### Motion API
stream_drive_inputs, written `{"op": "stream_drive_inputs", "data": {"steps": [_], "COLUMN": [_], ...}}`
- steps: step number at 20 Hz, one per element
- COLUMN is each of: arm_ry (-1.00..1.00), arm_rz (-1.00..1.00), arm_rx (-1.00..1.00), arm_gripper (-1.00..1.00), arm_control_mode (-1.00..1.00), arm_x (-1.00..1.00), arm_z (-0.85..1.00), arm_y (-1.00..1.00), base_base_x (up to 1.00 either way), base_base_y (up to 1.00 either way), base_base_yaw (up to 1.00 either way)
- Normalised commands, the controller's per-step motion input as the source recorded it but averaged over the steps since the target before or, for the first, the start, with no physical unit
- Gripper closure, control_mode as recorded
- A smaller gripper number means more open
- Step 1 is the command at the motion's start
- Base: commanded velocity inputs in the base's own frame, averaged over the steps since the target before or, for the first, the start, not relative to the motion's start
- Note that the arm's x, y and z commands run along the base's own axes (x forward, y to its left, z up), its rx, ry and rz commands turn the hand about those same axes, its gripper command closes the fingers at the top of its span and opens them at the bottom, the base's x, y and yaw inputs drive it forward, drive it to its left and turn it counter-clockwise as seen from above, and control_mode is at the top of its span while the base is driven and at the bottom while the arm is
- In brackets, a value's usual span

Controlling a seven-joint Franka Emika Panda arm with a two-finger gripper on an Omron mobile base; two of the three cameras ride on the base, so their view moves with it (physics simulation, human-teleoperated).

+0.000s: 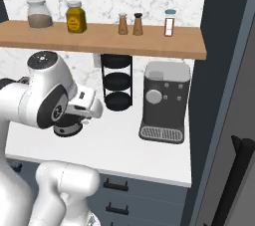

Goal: Navigate to the sink.

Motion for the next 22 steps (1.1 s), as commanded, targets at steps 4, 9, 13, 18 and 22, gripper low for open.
{"op": "stream_drive_inputs", "data": {"steps": [4, 9, 13, 18, 22], "arm_ry": [-0.06, 0.00, 0.00, 0.00, 0.00], "arm_rz": [-0.03, 0.00, 0.00, 0.00, 0.00], "arm_rx": [0.01, 0.00, 0.00, 0.00, 0.00], "arm_gripper": [-1.00, -1.00, -1.00, -1.00, -1.00], "arm_control_mode": [1.00, 1.00, 1.00, 1.00, 1.00], "arm_x": [-0.25, 0.00, 0.00, 0.00, 0.00], "arm_z": [0.00, 0.00, 0.00, 0.00, 0.00], "arm_y": [0.00, 0.00, 0.00, 0.00, 0.00], "base_base_x": [-0.75, -0.96, -0.39, -0.03, 0.11], "base_base_y": [0.22, 0.86, 1.00, 1.00, 1.00], "base_base_yaw": [-0.06, -0.02, 0.07, 0.06, 0.00]}}
